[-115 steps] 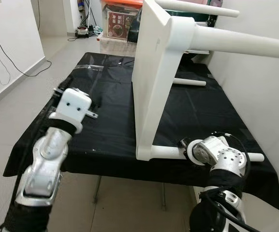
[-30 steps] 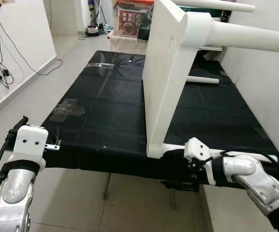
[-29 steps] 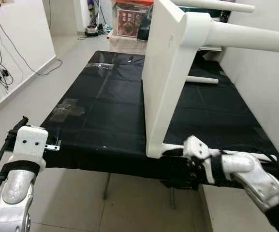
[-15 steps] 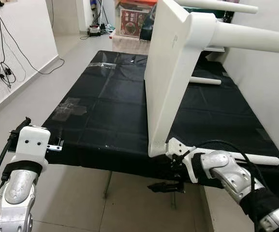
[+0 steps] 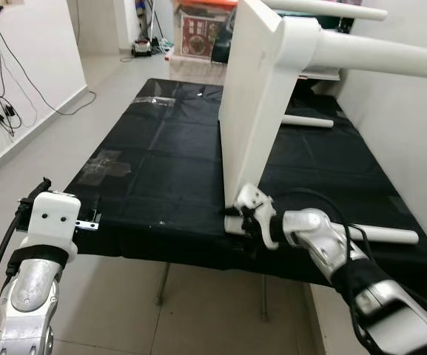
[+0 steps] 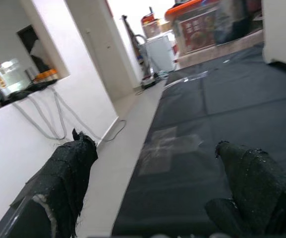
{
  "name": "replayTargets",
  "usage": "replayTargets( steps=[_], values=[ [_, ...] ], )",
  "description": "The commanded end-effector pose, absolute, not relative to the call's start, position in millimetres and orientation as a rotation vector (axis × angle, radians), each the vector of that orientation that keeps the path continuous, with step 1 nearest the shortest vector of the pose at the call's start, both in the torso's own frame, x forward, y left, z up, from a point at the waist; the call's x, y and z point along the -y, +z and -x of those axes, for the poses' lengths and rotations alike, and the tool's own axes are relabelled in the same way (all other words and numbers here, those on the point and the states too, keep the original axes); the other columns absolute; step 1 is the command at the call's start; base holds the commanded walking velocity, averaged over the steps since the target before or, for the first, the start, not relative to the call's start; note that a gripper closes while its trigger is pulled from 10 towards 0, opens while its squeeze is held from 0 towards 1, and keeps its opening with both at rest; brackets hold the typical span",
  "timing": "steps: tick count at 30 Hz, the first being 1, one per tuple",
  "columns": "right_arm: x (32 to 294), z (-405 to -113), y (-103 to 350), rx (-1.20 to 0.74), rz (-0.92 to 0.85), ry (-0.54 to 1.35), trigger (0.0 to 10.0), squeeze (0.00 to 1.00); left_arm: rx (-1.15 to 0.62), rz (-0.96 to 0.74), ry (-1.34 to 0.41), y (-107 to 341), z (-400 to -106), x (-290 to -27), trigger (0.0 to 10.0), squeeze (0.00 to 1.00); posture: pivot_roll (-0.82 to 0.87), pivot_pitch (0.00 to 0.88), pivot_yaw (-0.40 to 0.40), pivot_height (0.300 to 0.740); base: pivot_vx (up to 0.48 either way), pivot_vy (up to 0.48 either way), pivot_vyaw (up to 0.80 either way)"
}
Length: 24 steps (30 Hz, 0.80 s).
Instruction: Building children table
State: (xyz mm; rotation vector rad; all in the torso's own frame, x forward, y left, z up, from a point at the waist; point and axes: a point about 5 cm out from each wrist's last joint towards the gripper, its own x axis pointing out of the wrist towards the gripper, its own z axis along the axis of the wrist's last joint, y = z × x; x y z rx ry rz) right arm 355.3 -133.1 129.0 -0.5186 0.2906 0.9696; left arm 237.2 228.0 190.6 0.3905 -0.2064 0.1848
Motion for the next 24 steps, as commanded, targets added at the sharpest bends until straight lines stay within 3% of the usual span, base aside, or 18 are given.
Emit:
replayTargets(
  steps=[1, 8, 24],
  values=[
    [141, -359, 127, -0.309, 0.537, 0.901, 10.0, 0.0, 0.198, -0.389, 0.187, 190, -236, -228, 10.0, 0.0, 0.12, 0.0, -0.11, 0.74, 0.0, 0.0, 0.0],
    [156, -379, 137, -0.286, 0.549, 0.658, 10.0, 0.0, 0.193, -0.392, 0.186, 188, -236, -226, 10.0, 0.0, 0.12, 0.0, -0.112, 0.74, 0.0, 0.0, 0.0],
    [137, -374, 129, -0.251, 0.356, 0.707, 10.0, 0.0, 0.208, -0.398, 0.189, 192, -238, -226, 10.0, 0.0, 0.12, 0.0, -0.116, 0.74, 0.0, 0.0, 0.0]
  ],
)
